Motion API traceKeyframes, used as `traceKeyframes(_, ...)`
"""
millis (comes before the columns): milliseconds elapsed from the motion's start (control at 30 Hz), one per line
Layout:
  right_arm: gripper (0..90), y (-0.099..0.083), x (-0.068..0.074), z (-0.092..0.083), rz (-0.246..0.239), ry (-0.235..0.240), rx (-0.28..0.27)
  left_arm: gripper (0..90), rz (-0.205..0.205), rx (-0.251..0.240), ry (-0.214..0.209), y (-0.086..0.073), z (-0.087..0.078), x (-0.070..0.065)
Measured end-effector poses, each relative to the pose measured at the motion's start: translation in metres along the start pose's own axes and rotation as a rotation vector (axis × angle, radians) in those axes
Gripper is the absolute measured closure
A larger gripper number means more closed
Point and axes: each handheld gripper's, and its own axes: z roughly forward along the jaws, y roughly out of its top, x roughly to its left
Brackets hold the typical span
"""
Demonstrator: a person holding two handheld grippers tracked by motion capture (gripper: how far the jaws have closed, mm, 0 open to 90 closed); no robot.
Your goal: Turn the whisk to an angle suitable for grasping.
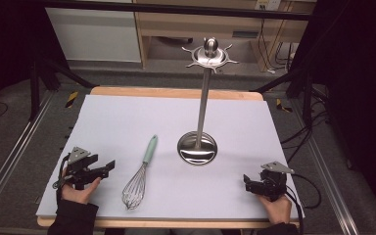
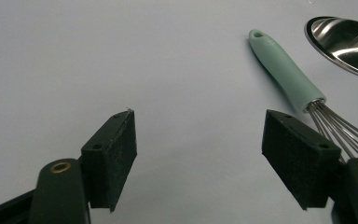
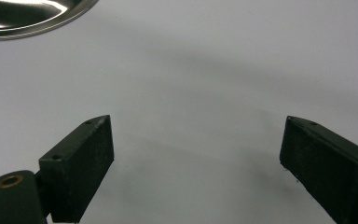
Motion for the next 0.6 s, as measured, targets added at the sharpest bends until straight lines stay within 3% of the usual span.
traceKeyframes(600, 10.2, -0.003, 0.004, -0.004, -0.002, 0.002, 0.006, 27.6, 0.065, 0.011, -0.056, 0.012, 0.000, -0.024)
